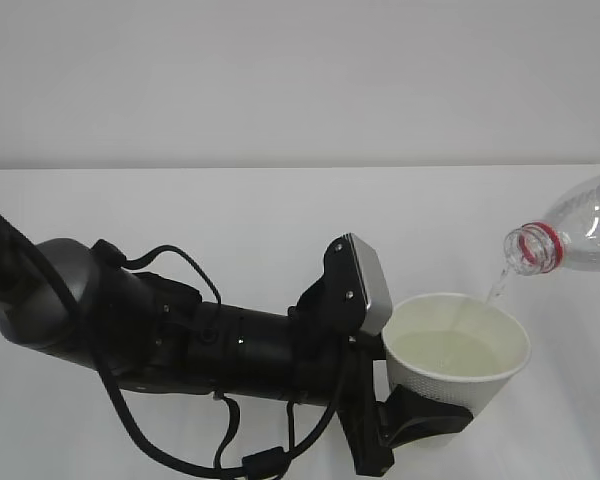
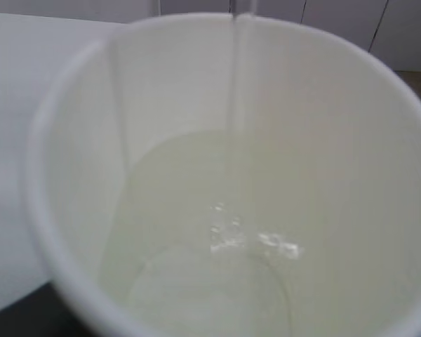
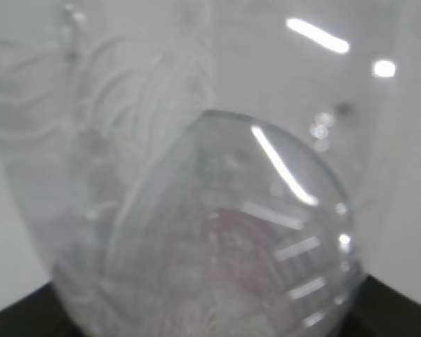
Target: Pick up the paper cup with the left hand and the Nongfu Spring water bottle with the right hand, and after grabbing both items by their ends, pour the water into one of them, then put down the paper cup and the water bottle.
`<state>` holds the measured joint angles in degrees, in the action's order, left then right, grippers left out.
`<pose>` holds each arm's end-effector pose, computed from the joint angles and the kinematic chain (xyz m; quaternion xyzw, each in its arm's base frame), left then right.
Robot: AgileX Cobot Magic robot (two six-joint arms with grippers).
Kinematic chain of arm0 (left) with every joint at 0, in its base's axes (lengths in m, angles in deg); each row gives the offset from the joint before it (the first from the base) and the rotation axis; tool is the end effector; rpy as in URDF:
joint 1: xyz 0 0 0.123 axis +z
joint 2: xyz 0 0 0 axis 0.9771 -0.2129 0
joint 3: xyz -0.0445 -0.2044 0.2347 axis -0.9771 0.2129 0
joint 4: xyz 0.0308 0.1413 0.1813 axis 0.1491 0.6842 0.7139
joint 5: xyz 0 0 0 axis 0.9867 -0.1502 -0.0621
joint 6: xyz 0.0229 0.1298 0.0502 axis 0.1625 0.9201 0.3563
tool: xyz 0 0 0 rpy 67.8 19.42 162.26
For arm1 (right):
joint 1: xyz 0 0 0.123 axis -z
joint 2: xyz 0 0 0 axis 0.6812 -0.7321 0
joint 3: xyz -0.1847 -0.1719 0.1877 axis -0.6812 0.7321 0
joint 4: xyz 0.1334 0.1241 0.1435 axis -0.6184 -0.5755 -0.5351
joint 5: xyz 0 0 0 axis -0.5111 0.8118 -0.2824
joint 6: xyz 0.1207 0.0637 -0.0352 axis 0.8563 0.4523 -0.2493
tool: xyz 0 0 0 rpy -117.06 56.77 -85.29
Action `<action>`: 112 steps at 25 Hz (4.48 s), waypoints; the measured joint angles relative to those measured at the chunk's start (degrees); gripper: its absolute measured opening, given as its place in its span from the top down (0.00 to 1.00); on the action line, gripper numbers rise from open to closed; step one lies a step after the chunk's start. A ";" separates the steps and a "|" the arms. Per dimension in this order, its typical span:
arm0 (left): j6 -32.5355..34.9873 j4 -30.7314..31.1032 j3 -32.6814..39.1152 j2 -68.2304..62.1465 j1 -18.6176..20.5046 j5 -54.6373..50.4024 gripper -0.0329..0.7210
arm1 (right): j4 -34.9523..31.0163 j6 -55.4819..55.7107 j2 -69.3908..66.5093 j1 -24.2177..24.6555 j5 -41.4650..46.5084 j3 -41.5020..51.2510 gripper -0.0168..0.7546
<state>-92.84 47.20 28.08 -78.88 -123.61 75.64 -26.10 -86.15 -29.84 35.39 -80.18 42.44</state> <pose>0.2319 -0.3637 0.1362 0.5371 0.6123 -0.4113 0.4092 0.2050 0.0187 0.2597 -0.5754 0.4961 -0.4608 0.4588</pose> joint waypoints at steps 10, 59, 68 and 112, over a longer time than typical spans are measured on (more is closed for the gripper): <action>0.00 0.00 0.00 0.00 0.00 0.00 0.29 | 0.00 0.71 0.00 0.00 -0.08 0.00 0.39; 0.10 -4.33 0.00 0.00 0.00 0.62 0.30 | -3.96 66.82 0.00 0.00 -0.13 0.00 0.39; 0.10 -4.46 0.00 0.00 0.00 0.40 0.30 | -3.96 79.70 0.00 0.00 -0.13 0.00 0.39; 0.10 -4.89 0.00 0.00 0.00 -0.11 0.30 | -0.10 99.45 -35.64 0.00 -31.32 -0.78 0.39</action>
<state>-92.74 42.30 28.08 -78.88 -123.61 75.53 -26.21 13.30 -65.49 35.39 -111.49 41.66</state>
